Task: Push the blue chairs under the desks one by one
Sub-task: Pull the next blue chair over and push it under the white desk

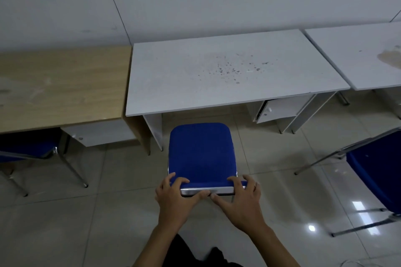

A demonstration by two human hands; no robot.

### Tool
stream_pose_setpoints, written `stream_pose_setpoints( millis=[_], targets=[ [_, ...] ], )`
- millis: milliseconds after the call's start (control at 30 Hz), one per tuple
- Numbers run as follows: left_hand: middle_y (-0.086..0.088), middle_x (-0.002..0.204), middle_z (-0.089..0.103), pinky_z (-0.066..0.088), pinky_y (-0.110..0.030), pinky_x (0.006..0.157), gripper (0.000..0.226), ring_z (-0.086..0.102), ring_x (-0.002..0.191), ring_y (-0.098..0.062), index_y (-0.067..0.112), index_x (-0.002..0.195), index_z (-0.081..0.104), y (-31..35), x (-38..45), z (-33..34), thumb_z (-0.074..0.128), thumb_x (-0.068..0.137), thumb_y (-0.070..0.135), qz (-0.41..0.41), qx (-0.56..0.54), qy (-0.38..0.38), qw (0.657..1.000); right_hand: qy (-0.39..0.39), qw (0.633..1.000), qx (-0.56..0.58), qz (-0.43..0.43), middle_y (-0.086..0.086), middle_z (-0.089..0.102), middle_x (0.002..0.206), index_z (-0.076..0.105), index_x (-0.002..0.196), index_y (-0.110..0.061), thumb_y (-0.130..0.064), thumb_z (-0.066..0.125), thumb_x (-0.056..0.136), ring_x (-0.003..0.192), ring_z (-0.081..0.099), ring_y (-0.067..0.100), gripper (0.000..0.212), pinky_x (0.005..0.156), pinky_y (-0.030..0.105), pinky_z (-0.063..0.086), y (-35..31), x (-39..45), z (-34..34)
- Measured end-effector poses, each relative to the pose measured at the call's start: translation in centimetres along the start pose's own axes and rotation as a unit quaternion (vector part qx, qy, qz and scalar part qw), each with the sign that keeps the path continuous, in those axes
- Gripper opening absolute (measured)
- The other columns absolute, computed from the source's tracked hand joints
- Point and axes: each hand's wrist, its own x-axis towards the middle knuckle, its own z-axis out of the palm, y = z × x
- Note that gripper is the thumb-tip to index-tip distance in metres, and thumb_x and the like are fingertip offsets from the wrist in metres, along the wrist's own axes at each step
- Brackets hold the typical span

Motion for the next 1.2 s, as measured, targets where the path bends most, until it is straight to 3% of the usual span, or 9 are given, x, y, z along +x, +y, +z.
stream_pose_setpoints(
  millis=[233,533,1033,1200],
  targets=[
    [0.003,0.153,0.044,0.042,-0.052,0.113,0.082,0.034,0.139,-0.028,0.045,0.105,0.062,1.5,1.8,-0.1,0.056,0.048,0.104,0.014,-0.021,0.018,1.000,0.013,0.999,0.041,-0.024,0.000,0.011,0.159,0.044,0.136,-0.042,-0.078,0.068,0.072,0.148,0.004,0.031,0.077,0.110,0.048,0.040,-0.7,2.3,-1.0],
    [0.002,0.152,0.044,0.046,-0.056,0.110,0.097,0.034,0.138,-0.029,0.038,0.109,0.065,3.3,6.7,0.0,0.046,0.046,0.109,0.011,-0.023,0.018,1.000,0.008,0.999,0.034,-0.030,-0.013,0.002,0.161,0.041,0.139,-0.050,-0.085,0.064,0.070,0.154,-0.004,0.036,0.080,0.115,0.061,0.038,-1.3,7.9,-1.7],
    [0.001,0.148,0.048,0.043,-0.055,0.112,0.108,0.036,0.139,-0.029,0.031,0.115,0.072,7.6,21.3,-0.7,0.043,0.048,0.110,0.020,-0.024,0.040,0.999,0.007,0.999,0.027,-0.044,-0.008,0.006,0.160,0.045,0.139,-0.045,-0.080,0.068,0.074,0.151,0.000,0.028,0.077,0.115,0.050,0.036,-6.9,22.3,-5.7],
    [0.000,0.145,0.051,0.047,-0.055,0.108,0.092,0.040,0.137,-0.030,0.029,0.115,0.072,8.8,26.9,-0.9,0.060,0.056,0.099,0.027,-0.022,0.040,0.999,0.005,0.998,0.038,-0.041,-0.009,0.004,0.161,0.044,0.139,-0.046,-0.082,0.067,0.072,0.152,-0.003,0.029,0.079,0.116,0.052,0.034,-8.8,27.5,-6.5]
  ],
)
